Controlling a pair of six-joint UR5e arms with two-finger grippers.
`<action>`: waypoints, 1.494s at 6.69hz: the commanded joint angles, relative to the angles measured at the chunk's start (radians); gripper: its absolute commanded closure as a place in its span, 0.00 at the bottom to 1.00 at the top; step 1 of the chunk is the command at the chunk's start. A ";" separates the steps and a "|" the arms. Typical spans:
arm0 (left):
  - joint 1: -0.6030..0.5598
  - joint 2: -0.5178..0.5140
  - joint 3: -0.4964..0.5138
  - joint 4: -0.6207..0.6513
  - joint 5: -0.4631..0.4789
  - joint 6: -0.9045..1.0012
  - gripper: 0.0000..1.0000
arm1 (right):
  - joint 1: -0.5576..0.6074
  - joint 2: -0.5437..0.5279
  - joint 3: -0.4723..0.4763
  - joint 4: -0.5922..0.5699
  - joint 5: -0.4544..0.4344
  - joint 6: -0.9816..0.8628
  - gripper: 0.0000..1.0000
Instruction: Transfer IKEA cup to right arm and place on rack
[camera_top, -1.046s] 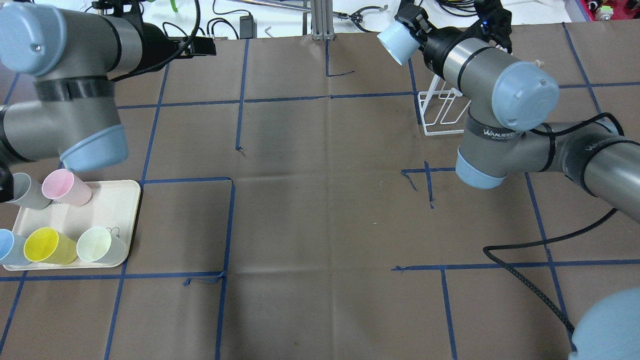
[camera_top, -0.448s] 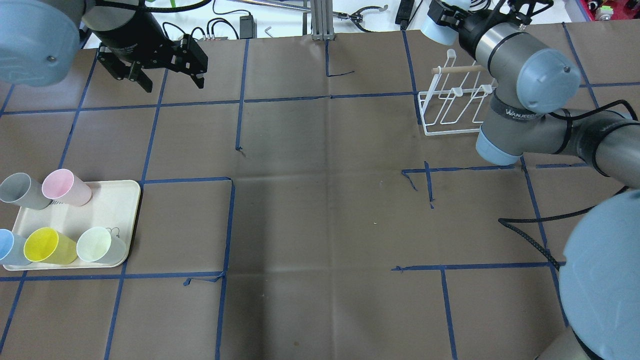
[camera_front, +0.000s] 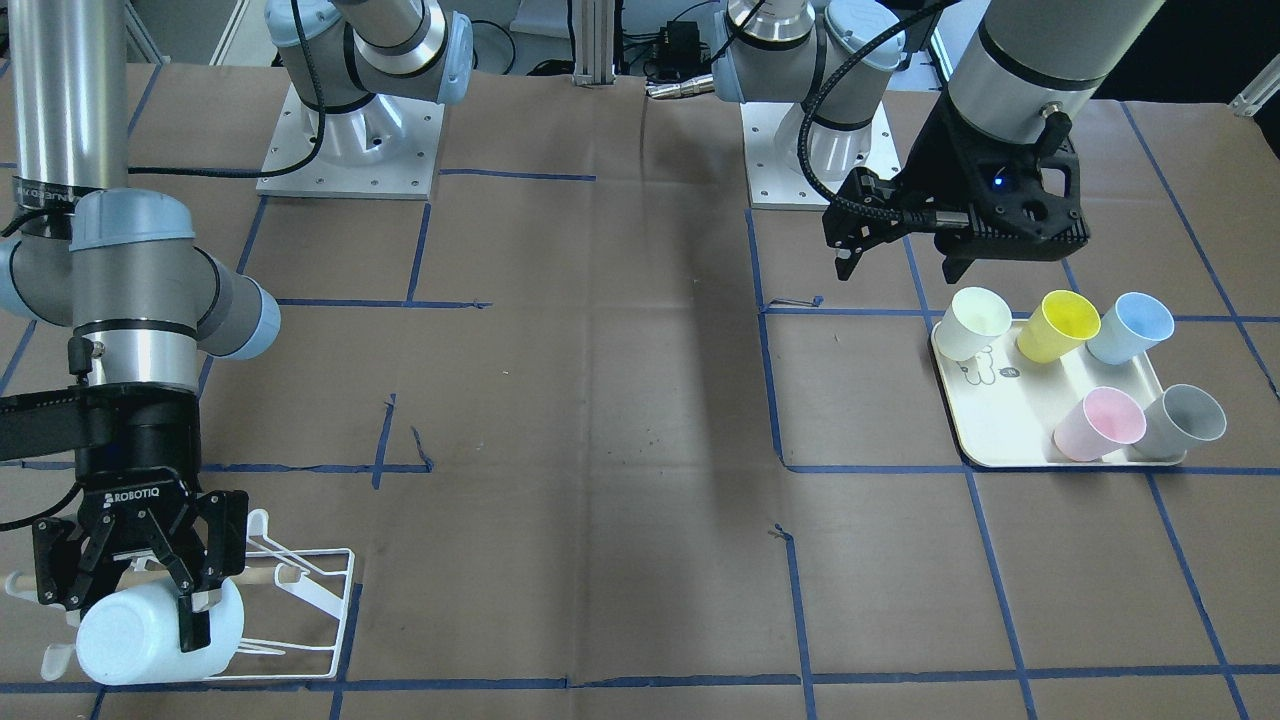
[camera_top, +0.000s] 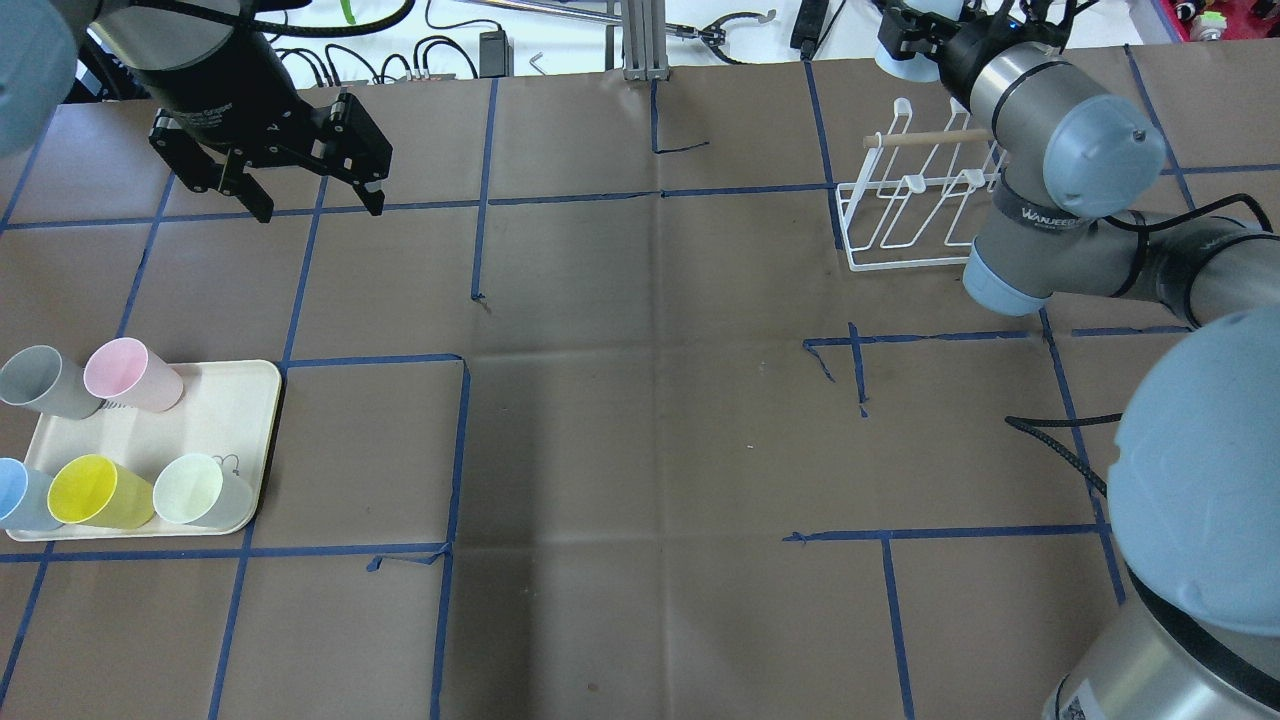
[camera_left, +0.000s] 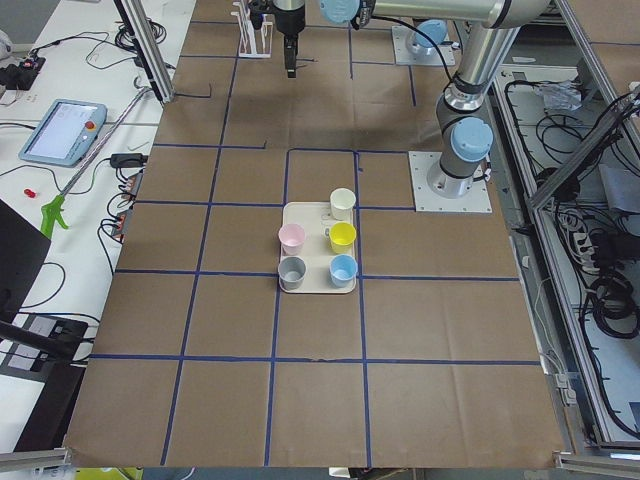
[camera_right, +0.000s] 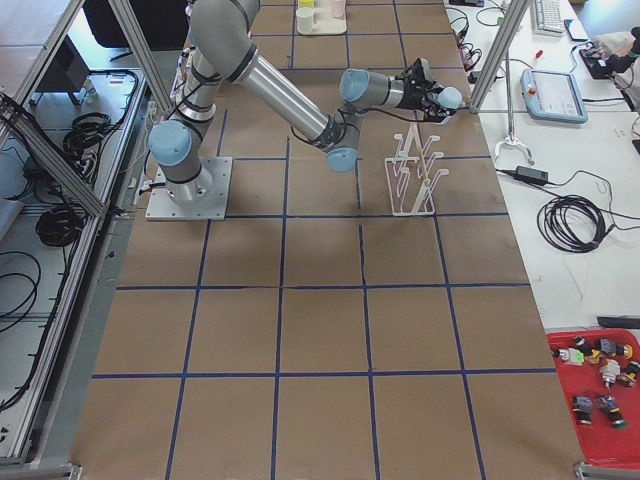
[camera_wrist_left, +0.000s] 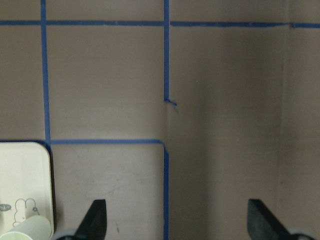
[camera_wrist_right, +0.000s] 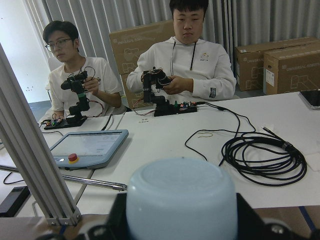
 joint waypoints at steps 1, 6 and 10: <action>0.116 0.079 -0.097 -0.006 0.003 0.152 0.00 | -0.017 0.041 0.003 -0.001 -0.003 -0.035 0.89; 0.440 0.258 -0.460 0.144 0.077 0.470 0.01 | -0.001 0.104 0.002 -0.056 -0.068 -0.030 0.89; 0.497 0.233 -0.684 0.453 0.072 0.523 0.01 | 0.026 0.104 0.019 -0.041 -0.083 -0.009 0.01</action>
